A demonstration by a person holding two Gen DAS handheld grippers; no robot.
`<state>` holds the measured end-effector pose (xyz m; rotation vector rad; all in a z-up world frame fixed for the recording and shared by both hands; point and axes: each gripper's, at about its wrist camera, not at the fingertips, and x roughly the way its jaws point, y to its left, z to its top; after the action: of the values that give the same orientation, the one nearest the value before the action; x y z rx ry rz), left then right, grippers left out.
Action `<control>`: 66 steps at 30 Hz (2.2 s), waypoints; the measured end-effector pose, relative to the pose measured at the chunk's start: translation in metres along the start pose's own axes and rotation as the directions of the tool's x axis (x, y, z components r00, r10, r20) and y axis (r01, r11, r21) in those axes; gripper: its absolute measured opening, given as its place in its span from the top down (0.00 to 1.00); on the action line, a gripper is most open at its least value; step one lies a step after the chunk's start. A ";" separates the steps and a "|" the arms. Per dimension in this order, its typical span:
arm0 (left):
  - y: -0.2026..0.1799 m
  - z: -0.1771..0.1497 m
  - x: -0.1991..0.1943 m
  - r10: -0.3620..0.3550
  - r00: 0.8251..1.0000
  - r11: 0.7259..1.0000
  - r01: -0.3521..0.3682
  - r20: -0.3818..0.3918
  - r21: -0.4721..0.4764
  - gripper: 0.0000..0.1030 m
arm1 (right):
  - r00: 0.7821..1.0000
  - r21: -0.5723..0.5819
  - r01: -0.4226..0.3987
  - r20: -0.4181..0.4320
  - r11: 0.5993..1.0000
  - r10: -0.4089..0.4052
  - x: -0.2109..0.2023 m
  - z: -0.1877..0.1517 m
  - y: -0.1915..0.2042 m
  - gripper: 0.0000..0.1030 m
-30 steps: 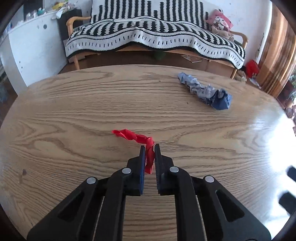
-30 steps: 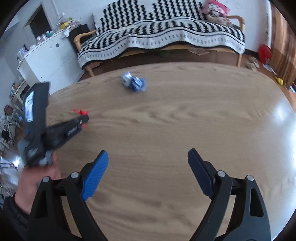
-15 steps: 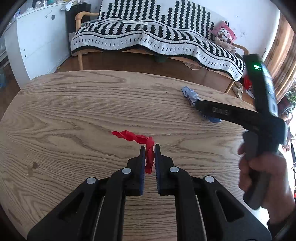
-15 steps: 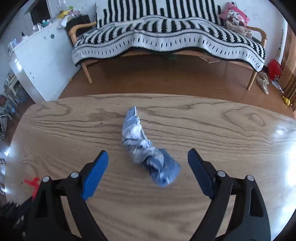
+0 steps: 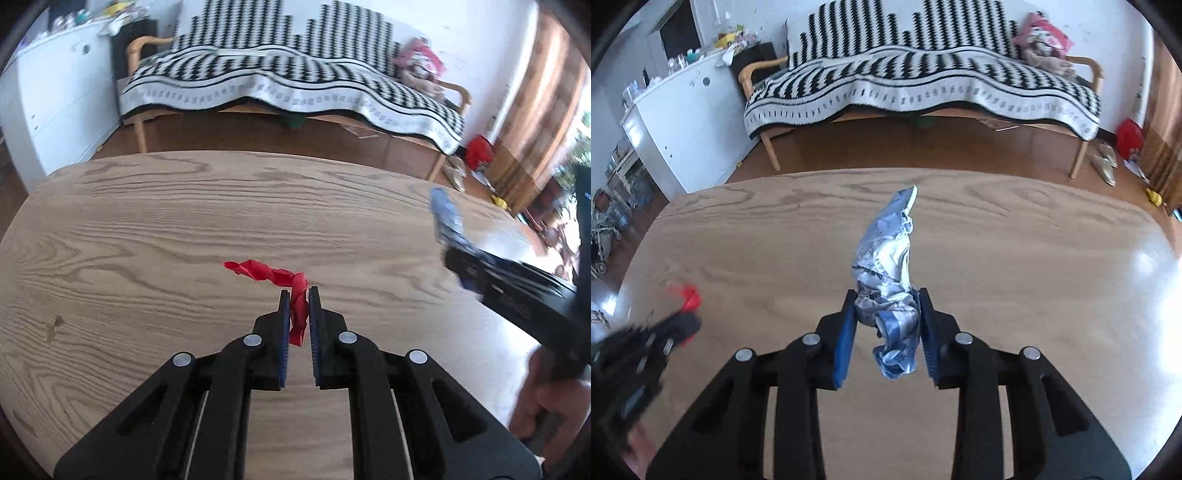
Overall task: Collect trash
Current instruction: 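Carry the ribbon and wrapper over the bin, open the right tool, then the left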
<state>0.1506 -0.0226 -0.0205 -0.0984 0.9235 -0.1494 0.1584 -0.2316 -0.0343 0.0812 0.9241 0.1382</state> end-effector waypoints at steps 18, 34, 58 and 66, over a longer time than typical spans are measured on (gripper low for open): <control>-0.296 -0.109 -0.055 -0.365 0.926 0.855 0.374 -0.094 0.359 0.91 | 0.907 0.546 0.352 0.002 0.761 -0.421 -0.254 -0.297 -0.287 0.69; -0.467 -0.217 -0.054 -0.490 0.820 0.631 0.568 -0.297 0.529 0.91 | 0.927 0.756 0.340 -0.170 0.559 -0.334 -0.270 -0.416 -0.394 0.68; -0.507 -0.224 -0.026 -0.493 0.777 0.559 0.628 -0.392 0.541 0.91 | 0.916 0.805 0.325 -0.136 0.497 -0.378 -0.284 -0.408 -0.409 0.28; -0.531 -0.252 -0.021 -0.528 0.707 0.469 0.704 -0.470 0.533 0.91 | 0.891 0.853 0.326 -0.134 0.407 -0.433 -0.302 -0.423 -0.418 0.25</control>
<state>-0.1095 -0.5475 -0.0762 0.2961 0.9851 -1.2350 -0.3244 -0.6864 -0.1033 0.8191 0.7961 -0.8017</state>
